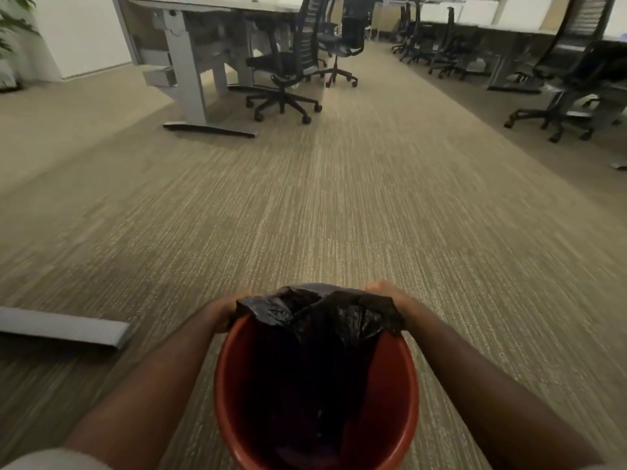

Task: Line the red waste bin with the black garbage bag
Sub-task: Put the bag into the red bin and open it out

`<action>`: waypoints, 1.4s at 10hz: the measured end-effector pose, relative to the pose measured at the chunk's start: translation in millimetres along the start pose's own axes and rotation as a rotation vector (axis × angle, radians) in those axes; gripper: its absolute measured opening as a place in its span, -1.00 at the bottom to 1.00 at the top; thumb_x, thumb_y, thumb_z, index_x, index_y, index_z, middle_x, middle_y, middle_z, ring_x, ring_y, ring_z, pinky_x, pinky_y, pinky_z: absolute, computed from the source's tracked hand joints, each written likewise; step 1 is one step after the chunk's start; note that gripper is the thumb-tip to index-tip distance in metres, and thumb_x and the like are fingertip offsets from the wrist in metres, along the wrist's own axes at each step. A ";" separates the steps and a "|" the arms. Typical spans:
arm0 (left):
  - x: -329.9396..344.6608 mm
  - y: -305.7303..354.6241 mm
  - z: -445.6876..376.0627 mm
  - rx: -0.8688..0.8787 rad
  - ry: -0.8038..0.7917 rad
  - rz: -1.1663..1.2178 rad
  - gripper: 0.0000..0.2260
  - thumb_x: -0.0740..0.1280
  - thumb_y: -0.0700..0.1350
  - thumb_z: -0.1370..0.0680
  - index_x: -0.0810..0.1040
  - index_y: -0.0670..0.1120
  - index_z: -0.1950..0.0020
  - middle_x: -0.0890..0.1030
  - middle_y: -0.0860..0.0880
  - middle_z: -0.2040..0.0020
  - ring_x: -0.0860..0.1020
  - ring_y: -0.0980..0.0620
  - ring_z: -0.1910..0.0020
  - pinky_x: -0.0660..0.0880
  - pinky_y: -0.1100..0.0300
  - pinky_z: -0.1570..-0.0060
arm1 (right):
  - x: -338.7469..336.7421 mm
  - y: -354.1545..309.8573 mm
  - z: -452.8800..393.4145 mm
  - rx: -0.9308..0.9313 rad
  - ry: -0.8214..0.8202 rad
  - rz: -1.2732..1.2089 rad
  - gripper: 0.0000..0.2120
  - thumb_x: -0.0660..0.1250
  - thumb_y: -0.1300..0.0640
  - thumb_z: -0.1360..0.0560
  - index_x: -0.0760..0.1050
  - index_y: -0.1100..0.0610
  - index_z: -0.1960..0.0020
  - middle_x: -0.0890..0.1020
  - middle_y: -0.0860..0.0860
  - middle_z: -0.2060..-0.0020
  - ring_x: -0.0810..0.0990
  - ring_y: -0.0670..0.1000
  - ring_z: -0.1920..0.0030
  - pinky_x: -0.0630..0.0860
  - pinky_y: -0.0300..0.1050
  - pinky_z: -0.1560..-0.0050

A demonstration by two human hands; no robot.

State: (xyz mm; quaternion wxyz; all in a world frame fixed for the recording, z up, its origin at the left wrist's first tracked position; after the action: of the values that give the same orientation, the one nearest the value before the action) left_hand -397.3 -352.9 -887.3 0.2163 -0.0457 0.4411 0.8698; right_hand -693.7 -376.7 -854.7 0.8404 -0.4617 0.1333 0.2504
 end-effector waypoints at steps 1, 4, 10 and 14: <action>4.9 -13.2 8.6 -0.026 -0.015 0.251 -0.62 0.07 -0.42 -0.63 0.58 -0.24 0.24 0.63 -0.08 0.53 0.58 0.06 0.62 0.51 0.25 0.55 | 1.9 2.9 1.3 -0.022 -0.040 0.031 -0.75 0.25 0.19 -0.62 0.47 0.06 0.23 0.53 -0.03 0.29 0.51 -0.08 0.31 0.49 -0.28 0.40; -5.7 -2.9 38.8 -0.033 0.008 0.191 -0.44 0.18 0.33 -0.56 0.60 -0.18 0.06 0.57 -0.19 0.23 0.55 -0.12 0.30 0.48 0.15 0.30 | -18.9 0.9 33.0 -0.199 0.091 -0.193 -0.84 0.41 0.10 -0.55 0.63 0.21 0.03 0.70 0.13 0.11 0.66 0.04 0.13 0.56 -0.06 0.09; -5.0 -32.6 116.9 -0.095 0.212 0.806 -0.87 0.25 -0.25 -0.63 0.51 -0.21 0.09 0.58 -0.15 0.16 0.56 -0.02 0.22 0.60 0.19 0.55 | -25.0 56.6 120.0 -0.223 0.307 -0.231 -0.60 0.14 0.51 -0.52 0.68 0.26 -0.12 0.76 0.12 0.11 0.75 0.13 0.03 0.64 -0.14 0.21; 43.7 -60.8 157.7 0.091 0.164 1.199 -0.67 0.25 -0.04 -0.64 0.58 -0.30 -0.18 0.72 -0.28 -0.01 0.71 -0.23 0.03 0.66 -0.13 0.04 | -31.8 95.1 156.0 -0.241 0.577 0.011 -0.64 0.17 0.25 -0.64 0.45 0.08 -0.40 0.62 -0.02 -0.05 0.59 -0.20 0.15 0.46 -0.40 0.31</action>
State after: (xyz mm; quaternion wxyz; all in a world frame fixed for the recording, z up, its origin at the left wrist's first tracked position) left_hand -393.9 -182.6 -848.9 -0.3445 0.1535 0.4420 0.8139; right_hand -773.3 -212.1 -823.7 0.7058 -0.6092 0.3381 0.1278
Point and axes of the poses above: each hand's wrist, its own z-axis away from the middle knuckle, its own x-axis out of the palm, y = z × x, the point moved 9 cm from there along -z, towards the middle knuckle
